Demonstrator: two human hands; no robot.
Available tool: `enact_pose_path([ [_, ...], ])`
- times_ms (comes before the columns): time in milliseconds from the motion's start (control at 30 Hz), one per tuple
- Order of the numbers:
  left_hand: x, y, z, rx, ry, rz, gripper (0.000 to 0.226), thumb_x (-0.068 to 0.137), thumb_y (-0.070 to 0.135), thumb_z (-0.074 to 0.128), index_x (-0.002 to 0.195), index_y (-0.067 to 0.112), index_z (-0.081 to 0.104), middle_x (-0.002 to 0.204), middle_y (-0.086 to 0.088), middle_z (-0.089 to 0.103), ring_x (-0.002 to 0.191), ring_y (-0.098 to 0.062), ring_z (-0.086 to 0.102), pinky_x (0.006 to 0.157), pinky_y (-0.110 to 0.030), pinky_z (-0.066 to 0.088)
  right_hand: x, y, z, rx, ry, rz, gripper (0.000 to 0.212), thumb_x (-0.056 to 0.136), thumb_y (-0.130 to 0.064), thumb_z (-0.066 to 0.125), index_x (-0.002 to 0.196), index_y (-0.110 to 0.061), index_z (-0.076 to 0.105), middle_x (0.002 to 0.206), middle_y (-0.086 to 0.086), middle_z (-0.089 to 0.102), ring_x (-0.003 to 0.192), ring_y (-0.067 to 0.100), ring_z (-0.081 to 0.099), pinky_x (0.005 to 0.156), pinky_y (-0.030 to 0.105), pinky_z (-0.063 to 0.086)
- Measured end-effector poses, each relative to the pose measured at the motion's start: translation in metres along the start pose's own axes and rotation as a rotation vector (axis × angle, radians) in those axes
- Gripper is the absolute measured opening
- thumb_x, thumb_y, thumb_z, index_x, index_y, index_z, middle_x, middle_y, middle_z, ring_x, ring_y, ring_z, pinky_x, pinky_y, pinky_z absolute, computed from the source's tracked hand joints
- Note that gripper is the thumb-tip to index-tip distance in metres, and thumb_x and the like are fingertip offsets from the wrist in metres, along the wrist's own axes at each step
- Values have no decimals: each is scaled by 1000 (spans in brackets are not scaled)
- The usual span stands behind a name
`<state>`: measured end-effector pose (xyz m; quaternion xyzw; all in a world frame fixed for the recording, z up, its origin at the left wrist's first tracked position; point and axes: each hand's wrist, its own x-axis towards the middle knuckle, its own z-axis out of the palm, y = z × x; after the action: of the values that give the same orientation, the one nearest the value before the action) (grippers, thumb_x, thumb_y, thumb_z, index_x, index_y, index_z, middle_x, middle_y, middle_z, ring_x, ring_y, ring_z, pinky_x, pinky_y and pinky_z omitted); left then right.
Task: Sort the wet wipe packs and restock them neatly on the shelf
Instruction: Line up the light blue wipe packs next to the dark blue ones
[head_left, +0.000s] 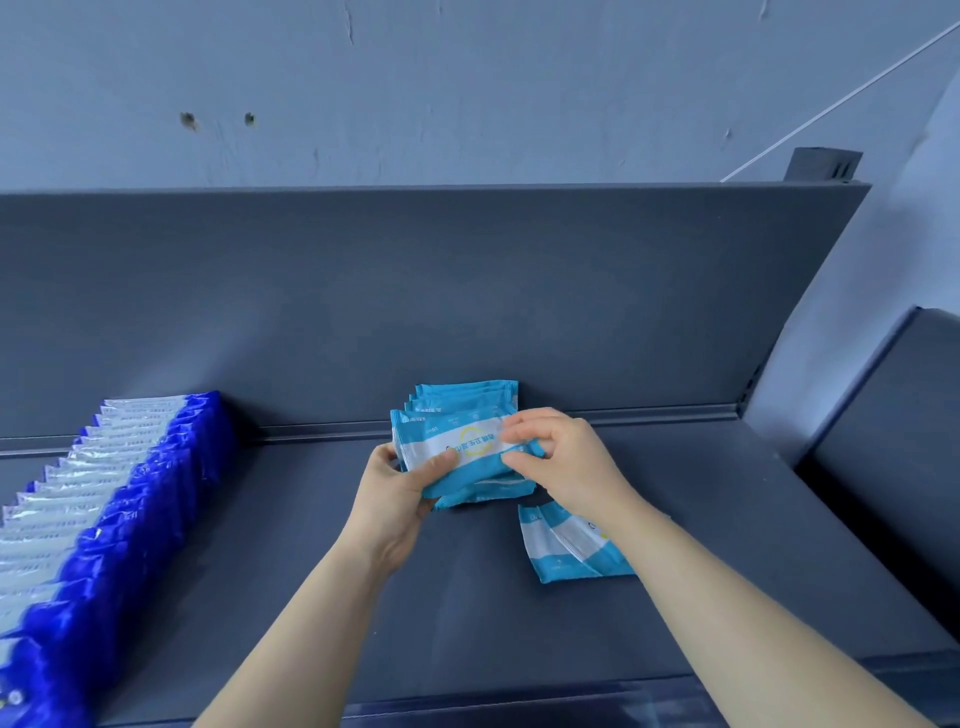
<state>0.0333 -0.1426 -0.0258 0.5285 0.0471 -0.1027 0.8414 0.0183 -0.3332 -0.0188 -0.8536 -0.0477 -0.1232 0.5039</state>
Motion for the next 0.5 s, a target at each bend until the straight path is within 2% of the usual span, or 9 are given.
enact_pose_path([
  [100, 0, -2, 0, -12, -11, 11, 24, 93, 10, 59, 116, 3, 57, 112, -11, 70, 92, -22, 71, 74, -31, 60, 3, -3, -1, 126, 111, 101, 31, 75, -7, 74, 95, -31, 68, 111, -10, 63, 100, 7, 63, 85, 24, 53],
  [167, 2, 1, -2, 5, 17, 29, 19, 98, 15, 52, 110, 4, 61, 109, -11, 71, 91, -21, 71, 75, -31, 60, 9, -5, -8, 233, 195, 189, 35, 75, -2, 71, 101, -24, 63, 107, -6, 65, 98, 7, 63, 81, 22, 53],
  [200, 3, 4, -4, 25, 37, 43, 19, 99, 15, 50, 109, 5, 61, 106, -11, 72, 90, -23, 71, 75, -33, 60, 12, -6, -12, 312, 207, 227, 37, 76, 0, 70, 104, -21, 59, 105, -2, 66, 98, 11, 65, 81, 27, 55],
  [267, 5, 11, -8, 100, 57, 62, 20, 101, 18, 47, 111, 7, 59, 103, -12, 73, 91, -29, 71, 77, -42, 60, 18, -9, -21, 460, 166, 261, 42, 77, 5, 68, 111, -16, 53, 103, 5, 68, 94, 19, 67, 80, 34, 58],
  [333, 8, 20, -10, 212, 52, 80, 22, 101, 23, 45, 113, 9, 58, 104, -13, 72, 91, -33, 71, 80, -49, 57, 22, -15, -26, 499, 94, 243, 46, 78, 6, 68, 116, -15, 51, 99, 9, 68, 86, 21, 65, 76, 35, 56],
  [400, 10, 29, -9, 281, 29, 93, 24, 101, 26, 46, 112, 9, 58, 104, -13, 72, 90, -32, 71, 80, -49, 57, 27, -22, -27, 491, 9, 203, 43, 80, 3, 69, 115, -17, 53, 97, 10, 70, 81, 21, 66, 73, 35, 55],
  [500, 10, 41, 0, 331, -105, 81, 23, 98, 27, 53, 111, 9, 60, 103, -13, 72, 91, -33, 71, 80, -46, 58, 34, -34, -21, 422, -159, 147, 41, 80, -1, 72, 113, -17, 55, 98, 7, 72, 82, 20, 69, 78, 36, 56],
])
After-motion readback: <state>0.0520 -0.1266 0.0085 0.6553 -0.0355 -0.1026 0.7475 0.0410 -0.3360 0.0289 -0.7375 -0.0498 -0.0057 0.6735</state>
